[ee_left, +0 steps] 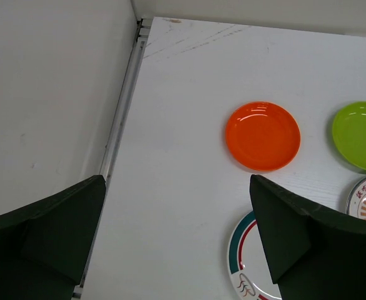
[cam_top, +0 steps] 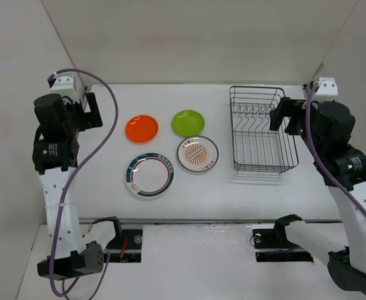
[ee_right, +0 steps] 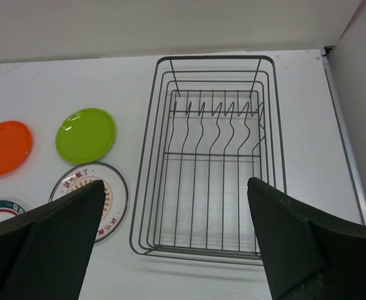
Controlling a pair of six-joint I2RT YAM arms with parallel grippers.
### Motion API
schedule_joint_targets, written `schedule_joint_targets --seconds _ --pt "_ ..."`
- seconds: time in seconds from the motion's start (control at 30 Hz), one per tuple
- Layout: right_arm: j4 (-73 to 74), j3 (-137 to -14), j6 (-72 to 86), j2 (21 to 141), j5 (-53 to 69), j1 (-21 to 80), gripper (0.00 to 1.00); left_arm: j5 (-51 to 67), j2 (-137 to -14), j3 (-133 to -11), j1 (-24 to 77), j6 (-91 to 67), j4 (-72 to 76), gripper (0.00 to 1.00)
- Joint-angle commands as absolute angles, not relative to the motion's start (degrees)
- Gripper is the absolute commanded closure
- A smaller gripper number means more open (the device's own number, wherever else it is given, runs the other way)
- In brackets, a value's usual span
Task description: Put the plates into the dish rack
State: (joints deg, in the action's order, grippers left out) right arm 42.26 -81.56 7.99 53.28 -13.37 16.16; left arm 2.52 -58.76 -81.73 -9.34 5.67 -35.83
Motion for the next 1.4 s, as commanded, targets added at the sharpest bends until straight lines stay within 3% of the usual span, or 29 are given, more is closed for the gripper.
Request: schedule_joint_targets --seconds 0.0,0.33,0.6,0.87,1.37 --pt "41.40 -82.27 8.70 52.29 -15.29 16.35 0.00 2.37 -58.71 -82.00 -9.23 4.92 -34.10 0.00" --pt "40.87 -80.60 8.17 51.06 -12.85 16.35 0.00 3.33 -62.84 -80.87 -9.23 4.92 -31.56 0.00" --pt "36.22 -78.31 8.70 50.01 0.60 16.87 0.00 30.21 -77.76 -80.85 -18.71 6.59 -27.42 0.00" --pt "33.58 -74.01 10.37 48.43 4.39 17.40 0.00 49.99 -106.03 -88.93 -22.94 9.83 -29.26 0.00" --pt "32.96 -73.30 12.13 48.52 4.31 21.09 0.00 49.22 -130.16 -101.33 -17.06 7.56 -29.09 0.06"
